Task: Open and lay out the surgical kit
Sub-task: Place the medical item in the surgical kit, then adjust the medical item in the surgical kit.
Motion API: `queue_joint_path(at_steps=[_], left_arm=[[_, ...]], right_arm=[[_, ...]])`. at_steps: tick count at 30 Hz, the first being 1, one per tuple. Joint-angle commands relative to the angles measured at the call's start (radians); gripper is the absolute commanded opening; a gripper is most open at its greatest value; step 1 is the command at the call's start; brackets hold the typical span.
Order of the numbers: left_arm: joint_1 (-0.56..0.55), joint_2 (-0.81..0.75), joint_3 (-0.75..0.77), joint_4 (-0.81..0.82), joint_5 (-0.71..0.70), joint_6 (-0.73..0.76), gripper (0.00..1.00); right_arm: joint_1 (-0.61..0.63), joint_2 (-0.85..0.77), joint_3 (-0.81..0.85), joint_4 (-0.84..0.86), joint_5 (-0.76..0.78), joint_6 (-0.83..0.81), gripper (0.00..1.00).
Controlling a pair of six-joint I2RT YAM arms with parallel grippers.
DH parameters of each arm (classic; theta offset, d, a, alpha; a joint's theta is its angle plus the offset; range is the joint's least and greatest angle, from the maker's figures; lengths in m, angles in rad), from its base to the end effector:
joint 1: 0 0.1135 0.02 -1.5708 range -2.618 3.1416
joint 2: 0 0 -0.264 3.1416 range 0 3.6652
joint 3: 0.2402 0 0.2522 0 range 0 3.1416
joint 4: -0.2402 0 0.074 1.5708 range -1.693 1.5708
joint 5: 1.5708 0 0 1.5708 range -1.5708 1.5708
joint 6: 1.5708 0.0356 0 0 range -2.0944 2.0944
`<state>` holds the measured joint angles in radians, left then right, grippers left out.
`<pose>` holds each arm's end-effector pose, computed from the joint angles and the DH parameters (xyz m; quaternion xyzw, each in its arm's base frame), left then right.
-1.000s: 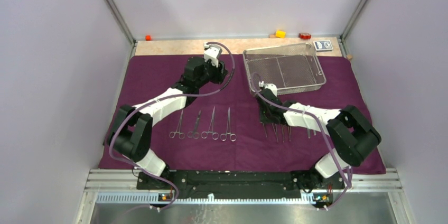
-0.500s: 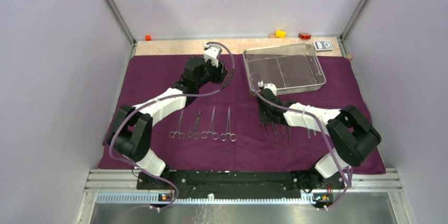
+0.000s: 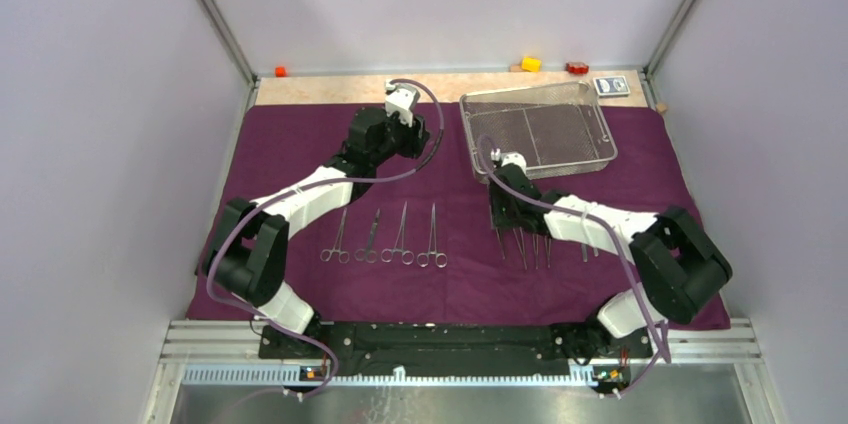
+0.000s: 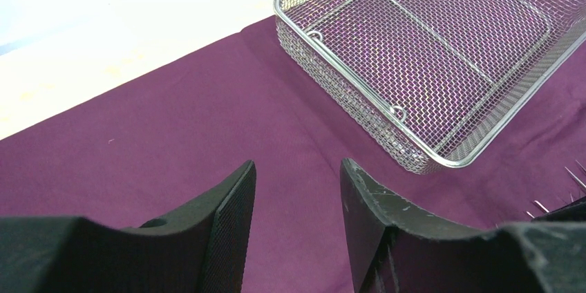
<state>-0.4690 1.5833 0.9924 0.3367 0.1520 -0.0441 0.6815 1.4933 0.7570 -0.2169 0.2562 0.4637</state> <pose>0.3239 -0.1702 0.2634 0.2117 0.7612 -0.2129 0.5748 0.2264 0.1720 0.1683 -0.0641 0.9435 0.0610 0.3193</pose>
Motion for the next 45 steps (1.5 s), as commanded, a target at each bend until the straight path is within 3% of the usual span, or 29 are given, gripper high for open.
queue_joint_path(at_steps=[1, 10, 15, 30, 45], left_arm=[[0.007, -0.042, 0.002, 0.043, -0.009, 0.016, 0.54], [0.008, -0.043, 0.01, 0.034, 0.016, -0.01, 0.54], [0.008, -0.043, 0.024, 0.024, 0.027, -0.017, 0.54], [0.008, -0.078, 0.011, 0.031, 0.022, -0.005, 0.55], [0.012, -0.092, 0.001, 0.039, 0.019, 0.001, 0.55]], right_arm=[[-0.014, -0.092, 0.043, 0.026, -0.01, -0.078, 0.36], [-0.053, -0.18, 0.044, 0.108, -0.063, -0.308, 0.38], [-0.053, -0.181, 0.088, 0.075, -0.085, -0.404, 0.3], [-0.053, -0.056, 0.143, 0.01, -0.231, -0.645, 0.32], [-0.053, 0.085, 0.177, 0.034, -0.253, -0.653, 0.26]])
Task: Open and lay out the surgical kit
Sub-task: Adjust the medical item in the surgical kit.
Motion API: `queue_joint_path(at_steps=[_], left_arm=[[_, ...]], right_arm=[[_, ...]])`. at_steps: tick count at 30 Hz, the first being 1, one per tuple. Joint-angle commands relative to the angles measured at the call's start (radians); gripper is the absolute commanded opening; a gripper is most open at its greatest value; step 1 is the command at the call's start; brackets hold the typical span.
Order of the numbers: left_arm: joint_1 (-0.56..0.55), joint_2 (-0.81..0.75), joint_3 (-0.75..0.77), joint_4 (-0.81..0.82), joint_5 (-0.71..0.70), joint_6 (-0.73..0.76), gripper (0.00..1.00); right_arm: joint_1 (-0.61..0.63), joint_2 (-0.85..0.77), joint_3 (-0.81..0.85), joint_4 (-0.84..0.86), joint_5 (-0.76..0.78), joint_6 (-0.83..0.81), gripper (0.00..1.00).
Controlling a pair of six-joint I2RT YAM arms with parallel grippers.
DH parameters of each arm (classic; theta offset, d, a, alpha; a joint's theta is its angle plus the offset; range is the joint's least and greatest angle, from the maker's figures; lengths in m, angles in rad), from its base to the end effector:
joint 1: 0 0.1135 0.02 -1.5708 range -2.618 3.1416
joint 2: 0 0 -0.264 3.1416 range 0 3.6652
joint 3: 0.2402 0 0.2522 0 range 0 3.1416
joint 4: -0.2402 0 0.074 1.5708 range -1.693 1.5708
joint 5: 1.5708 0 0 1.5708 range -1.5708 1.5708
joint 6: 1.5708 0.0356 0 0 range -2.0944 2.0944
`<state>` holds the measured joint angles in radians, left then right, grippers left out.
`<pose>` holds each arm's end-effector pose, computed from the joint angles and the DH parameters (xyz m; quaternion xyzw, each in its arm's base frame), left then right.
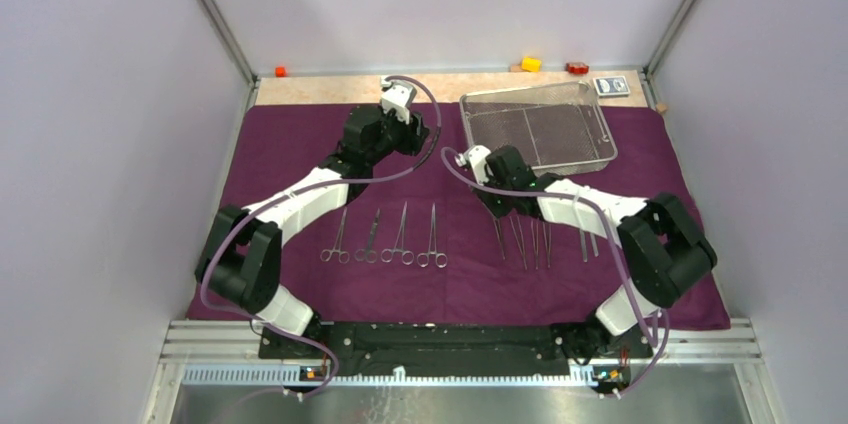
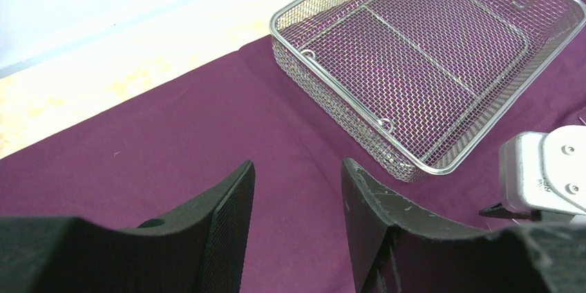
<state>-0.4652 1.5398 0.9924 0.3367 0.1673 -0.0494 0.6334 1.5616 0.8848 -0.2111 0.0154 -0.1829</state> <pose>0.3181 -0.1663 0.2783 0.2113 0.7473 -0.2223 0.5895 0.2544 0.1862 0.1858 -0.3716 0.8659 0.0677 0.3280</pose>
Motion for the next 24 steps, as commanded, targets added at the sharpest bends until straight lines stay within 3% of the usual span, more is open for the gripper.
queue_joint_path(at_steps=[1, 24], left_arm=[[0.007, -0.049, 0.0, 0.039, 0.004, 0.006, 0.55], [0.008, -0.041, -0.003, 0.043, 0.015, -0.004, 0.55]], right_arm=[[-0.005, 0.021, 0.053, 0.029, -0.012, -0.006, 0.26], [-0.005, 0.075, 0.065, -0.001, -0.012, 0.007, 0.14]])
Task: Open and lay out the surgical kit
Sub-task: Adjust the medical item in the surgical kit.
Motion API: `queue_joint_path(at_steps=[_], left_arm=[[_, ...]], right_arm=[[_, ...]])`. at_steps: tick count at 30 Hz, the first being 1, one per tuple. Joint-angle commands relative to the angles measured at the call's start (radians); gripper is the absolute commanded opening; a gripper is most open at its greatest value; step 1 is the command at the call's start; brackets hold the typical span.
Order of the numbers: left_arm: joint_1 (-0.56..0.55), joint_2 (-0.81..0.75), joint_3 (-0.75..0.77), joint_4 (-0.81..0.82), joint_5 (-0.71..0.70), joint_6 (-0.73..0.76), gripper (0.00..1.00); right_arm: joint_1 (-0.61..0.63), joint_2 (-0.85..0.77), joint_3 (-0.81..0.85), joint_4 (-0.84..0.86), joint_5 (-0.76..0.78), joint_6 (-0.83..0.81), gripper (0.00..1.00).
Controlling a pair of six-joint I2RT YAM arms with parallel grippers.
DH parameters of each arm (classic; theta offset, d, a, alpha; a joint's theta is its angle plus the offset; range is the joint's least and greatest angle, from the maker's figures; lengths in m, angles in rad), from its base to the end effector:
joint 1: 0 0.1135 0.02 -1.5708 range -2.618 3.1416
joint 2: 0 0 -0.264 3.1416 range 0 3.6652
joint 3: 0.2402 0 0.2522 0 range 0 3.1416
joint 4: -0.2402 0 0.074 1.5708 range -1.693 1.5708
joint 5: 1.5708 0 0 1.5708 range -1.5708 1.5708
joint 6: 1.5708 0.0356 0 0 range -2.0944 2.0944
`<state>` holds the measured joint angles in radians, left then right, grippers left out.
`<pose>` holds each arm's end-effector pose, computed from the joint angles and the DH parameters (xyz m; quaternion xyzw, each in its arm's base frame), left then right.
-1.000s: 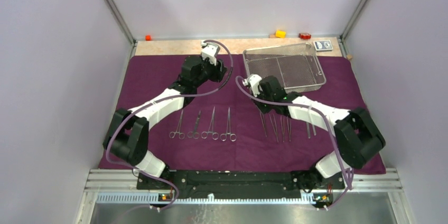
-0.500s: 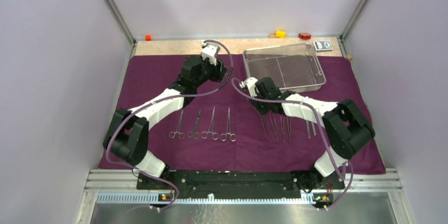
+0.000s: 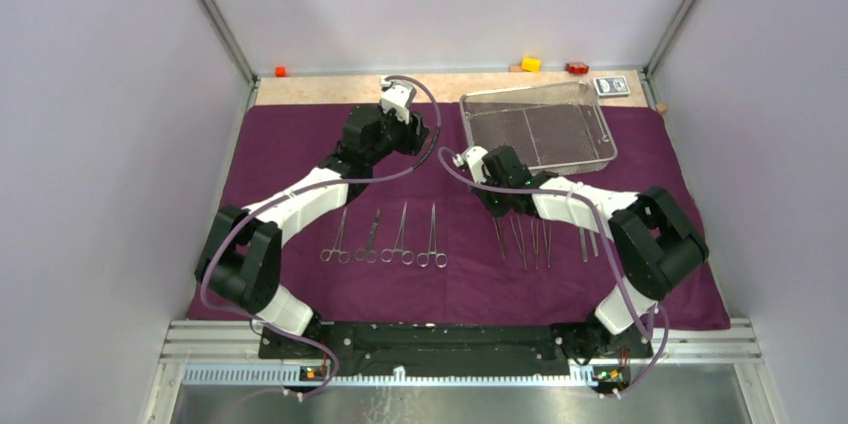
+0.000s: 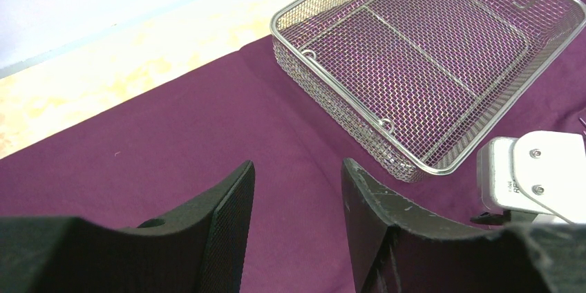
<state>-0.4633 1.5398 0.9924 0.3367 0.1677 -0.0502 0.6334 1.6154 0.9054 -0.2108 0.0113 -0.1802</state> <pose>0.3184 -0.1657 0.2783 0.2105 0.7475 -0.2221 0.5895 0.2606 0.1908 0.1758 -0.3733 0.8710 0.0665 0.3123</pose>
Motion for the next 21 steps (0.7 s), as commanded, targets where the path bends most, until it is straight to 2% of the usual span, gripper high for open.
queue_joint_path(at_steps=[1, 21], left_arm=[[0.005, -0.041, -0.003, 0.043, 0.013, -0.003, 0.55], [0.006, -0.052, -0.011, 0.047, 0.015, -0.004, 0.55]], right_arm=[[-0.005, 0.022, 0.043, -0.003, -0.008, 0.004, 0.14], [-0.005, 0.015, 0.033, -0.029, -0.008, 0.007, 0.08]])
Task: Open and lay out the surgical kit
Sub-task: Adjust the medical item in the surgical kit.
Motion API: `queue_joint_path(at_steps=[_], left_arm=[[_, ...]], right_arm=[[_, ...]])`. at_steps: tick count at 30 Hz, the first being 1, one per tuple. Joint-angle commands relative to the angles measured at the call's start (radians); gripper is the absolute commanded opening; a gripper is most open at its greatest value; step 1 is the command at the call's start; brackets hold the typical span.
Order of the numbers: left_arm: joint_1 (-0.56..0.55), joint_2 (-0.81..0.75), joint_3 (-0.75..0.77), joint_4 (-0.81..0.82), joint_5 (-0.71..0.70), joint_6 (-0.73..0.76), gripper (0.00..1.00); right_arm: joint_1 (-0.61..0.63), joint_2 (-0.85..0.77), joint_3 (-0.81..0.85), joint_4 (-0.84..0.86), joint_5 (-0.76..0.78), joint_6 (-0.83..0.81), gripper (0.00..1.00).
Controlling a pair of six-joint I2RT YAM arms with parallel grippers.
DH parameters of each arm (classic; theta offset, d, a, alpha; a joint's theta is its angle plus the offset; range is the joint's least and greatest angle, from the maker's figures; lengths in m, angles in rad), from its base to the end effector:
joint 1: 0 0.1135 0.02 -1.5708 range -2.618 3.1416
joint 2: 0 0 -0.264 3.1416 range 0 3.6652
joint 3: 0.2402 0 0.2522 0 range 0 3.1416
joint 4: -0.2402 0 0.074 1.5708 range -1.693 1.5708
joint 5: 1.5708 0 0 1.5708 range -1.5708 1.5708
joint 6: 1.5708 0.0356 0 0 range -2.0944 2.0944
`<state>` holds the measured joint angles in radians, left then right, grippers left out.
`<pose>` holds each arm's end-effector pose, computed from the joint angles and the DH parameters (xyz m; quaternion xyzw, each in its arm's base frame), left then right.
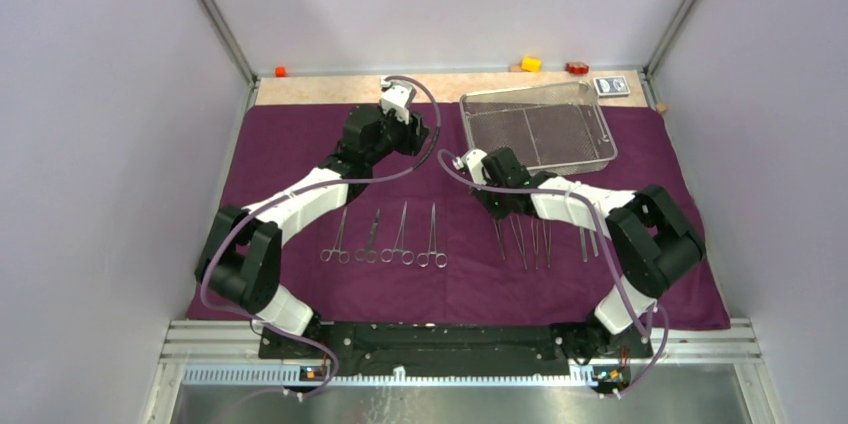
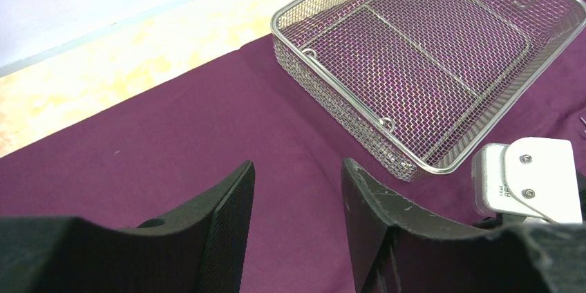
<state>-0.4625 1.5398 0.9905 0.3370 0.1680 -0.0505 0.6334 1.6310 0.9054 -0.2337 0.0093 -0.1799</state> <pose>0.3184 -0.1654 0.2777 0.2102 0.7481 -0.2220 0.5890 0.2596 0.1902 0.1696 -0.3759 0.8764 0.0633 0.2943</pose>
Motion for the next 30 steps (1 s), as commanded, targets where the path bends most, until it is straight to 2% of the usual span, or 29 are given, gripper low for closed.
queue_joint_path(at_steps=[1, 30], left_arm=[[0.005, -0.052, -0.009, 0.046, 0.013, -0.005, 0.55], [0.006, -0.058, -0.01, 0.047, 0.015, -0.005, 0.56]], right_arm=[[-0.005, -0.001, 0.033, -0.008, -0.006, 0.007, 0.08], [-0.005, -0.026, 0.026, -0.043, 0.01, 0.013, 0.0]])
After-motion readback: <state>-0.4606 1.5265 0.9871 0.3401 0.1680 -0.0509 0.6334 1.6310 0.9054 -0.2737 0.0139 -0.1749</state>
